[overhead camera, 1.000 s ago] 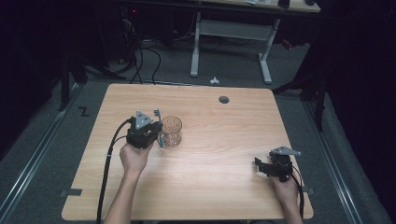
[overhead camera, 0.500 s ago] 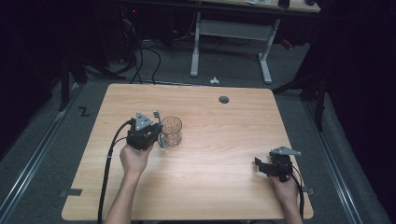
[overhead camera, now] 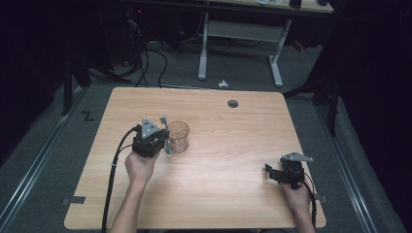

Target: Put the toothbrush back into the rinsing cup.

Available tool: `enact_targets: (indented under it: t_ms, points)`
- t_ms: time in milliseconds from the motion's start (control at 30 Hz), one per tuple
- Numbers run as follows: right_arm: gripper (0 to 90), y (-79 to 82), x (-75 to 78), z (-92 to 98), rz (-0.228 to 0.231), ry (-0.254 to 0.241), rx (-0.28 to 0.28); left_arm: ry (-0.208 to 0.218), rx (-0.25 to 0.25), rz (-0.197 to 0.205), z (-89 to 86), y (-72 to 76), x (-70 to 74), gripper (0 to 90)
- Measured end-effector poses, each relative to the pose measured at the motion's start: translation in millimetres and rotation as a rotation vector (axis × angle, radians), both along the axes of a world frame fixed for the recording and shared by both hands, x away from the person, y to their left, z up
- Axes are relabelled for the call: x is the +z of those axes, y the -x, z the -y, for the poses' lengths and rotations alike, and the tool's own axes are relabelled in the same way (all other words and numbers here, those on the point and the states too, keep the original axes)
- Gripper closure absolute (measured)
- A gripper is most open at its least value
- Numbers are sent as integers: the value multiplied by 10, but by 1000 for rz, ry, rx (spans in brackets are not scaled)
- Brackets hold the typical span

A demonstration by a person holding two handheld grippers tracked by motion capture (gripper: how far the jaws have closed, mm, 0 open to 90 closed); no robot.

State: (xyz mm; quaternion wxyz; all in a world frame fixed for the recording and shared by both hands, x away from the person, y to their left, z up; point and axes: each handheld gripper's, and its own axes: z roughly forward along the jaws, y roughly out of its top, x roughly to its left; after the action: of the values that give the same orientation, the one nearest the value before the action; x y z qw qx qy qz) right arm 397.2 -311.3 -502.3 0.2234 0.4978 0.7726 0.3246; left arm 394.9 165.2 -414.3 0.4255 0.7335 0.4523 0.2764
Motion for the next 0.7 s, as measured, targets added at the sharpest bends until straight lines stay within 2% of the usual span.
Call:
enact_targets:
  t_ms: [200, 700]
  points:
    - [283, 0, -1, -1, 1, 0, -1, -5, 4, 13, -2, 10, -14, 802]
    - [283, 0, -1, -1, 1, 0, -1, -2, 6, 10, 1, 18, -33, 799]
